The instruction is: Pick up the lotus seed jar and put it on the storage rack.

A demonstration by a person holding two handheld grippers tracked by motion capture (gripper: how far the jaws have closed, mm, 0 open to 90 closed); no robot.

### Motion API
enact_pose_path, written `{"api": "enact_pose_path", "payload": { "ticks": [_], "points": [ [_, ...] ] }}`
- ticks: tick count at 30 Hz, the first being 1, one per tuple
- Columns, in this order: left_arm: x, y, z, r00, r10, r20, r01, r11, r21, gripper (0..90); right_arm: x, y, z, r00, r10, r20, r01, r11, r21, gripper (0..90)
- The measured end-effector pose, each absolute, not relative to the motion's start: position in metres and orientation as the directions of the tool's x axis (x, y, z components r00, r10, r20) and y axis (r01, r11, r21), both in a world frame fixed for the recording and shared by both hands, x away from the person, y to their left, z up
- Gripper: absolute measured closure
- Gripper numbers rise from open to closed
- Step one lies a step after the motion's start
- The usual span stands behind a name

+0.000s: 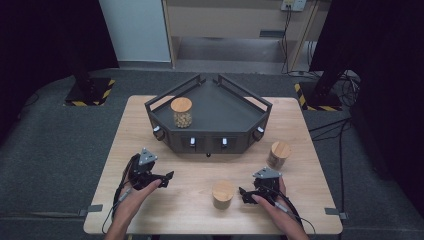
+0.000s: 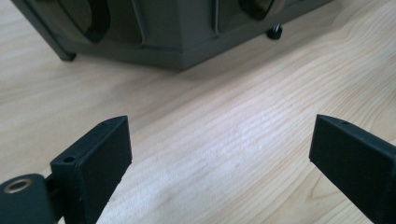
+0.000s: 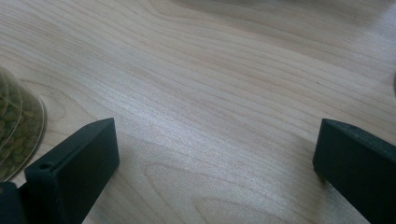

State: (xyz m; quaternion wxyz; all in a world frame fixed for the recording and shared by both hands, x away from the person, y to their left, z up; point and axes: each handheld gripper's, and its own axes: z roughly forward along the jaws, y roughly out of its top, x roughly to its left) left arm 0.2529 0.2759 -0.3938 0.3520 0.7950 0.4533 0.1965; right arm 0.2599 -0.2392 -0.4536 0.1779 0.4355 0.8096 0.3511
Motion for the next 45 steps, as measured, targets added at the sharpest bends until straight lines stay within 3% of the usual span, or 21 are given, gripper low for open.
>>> {"api": "enact_pose_path", "payload": {
  "ticks": [29,45],
  "points": [
    [0.240,0.275,-0.430,0.461,0.887,0.006,0.655,-0.345,0.672,2.7,0.260,-0.239,-0.454,-0.557,0.830,0.018,0.581,0.374,0.723,0.4],
    [0.239,0.276,-0.443,0.456,0.890,0.011,0.633,-0.333,0.699,0.0,0.259,-0.239,-0.453,-0.554,0.833,0.018,0.582,0.371,0.724,0.4]
  ]
}}
